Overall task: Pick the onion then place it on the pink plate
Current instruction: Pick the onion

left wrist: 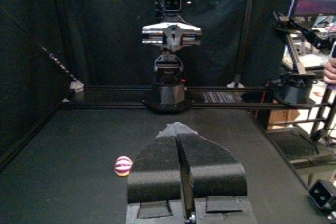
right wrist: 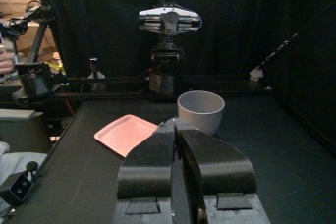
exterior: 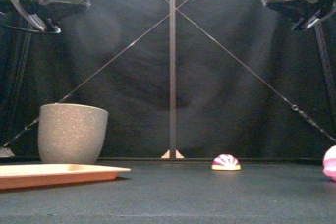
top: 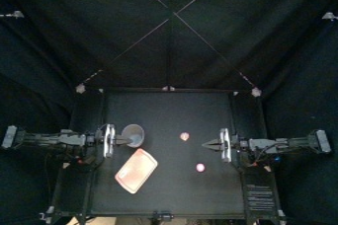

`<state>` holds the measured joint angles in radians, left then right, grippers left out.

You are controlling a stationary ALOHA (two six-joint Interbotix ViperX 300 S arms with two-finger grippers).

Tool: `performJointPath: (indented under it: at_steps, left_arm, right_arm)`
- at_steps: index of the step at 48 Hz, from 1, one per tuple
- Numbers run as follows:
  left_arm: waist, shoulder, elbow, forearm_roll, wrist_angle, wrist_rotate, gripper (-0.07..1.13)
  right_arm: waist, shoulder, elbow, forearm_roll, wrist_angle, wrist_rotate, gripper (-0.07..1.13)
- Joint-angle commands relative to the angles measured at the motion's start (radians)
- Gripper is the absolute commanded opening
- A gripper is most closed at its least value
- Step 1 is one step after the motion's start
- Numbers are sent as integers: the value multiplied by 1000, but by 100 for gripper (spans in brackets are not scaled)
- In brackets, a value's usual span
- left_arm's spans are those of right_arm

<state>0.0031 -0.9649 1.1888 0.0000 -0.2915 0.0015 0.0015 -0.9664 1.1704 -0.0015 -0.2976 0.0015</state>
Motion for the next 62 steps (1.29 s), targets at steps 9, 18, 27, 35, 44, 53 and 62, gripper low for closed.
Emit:
performJointPath:
  at_steps: [9,18,27,35,44,53,62]
  left_arm:
    - [5,6,-44,-6,31,2,4]
    - [18,6,-43,-8,34,2,6]
    - [20,6,-40,-9,35,0,6]
    - [28,6,-44,-8,35,2,6]
    - [41,6,-34,-8,35,2,6]
    - [52,6,-31,-8,35,2,6]
    - [54,6,-25,-6,35,2,6]
  right_arm:
    - [-34,126,-52,3,81,8,19]
    - [-83,279,-133,34,135,8,59]
    - [-138,396,-186,95,150,8,99]
    - [-192,512,-213,101,190,-2,104]
    - [-242,683,-252,2,265,2,104]
    - [-275,793,-314,-77,330,2,104]
    - [-301,871,-367,-118,405,3,104]
